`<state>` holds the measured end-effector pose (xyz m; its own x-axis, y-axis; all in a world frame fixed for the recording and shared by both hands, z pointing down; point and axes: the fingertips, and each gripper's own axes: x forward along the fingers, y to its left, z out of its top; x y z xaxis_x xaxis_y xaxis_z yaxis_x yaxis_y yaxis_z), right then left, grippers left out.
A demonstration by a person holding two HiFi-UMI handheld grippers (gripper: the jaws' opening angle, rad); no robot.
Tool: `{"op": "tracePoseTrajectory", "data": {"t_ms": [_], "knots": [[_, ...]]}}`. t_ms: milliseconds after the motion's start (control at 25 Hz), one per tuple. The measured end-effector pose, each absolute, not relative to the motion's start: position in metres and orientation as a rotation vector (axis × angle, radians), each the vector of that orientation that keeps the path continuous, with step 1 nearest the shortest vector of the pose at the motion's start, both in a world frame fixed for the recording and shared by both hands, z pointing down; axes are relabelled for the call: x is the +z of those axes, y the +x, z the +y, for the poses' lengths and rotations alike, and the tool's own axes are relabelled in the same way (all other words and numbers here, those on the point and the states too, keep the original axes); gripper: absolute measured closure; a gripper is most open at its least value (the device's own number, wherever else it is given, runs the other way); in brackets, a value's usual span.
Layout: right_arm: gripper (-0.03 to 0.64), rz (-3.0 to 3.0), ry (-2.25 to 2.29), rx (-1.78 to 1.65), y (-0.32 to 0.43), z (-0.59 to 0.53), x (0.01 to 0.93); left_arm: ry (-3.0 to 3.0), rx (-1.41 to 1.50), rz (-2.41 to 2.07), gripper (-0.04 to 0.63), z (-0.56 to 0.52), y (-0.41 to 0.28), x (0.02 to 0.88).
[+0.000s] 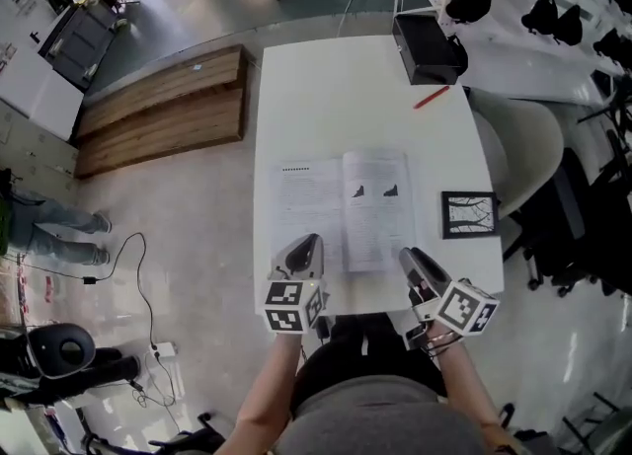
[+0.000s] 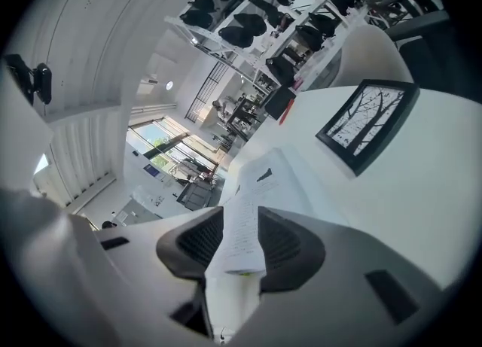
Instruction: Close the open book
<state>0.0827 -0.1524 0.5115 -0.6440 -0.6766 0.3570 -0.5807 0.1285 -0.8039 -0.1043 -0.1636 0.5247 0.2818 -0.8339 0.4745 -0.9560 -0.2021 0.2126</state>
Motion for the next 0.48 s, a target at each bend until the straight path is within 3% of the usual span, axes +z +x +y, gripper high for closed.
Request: {"op": "tracePoseTrajectory", "data": {"t_ms": [480], "knots": [[0.468,2.043,-1.321,-1.7,0.083,-0.119,0.529,2.137,0.381,-1.529,0.588,-0.152,-0.101,0.531]]}}
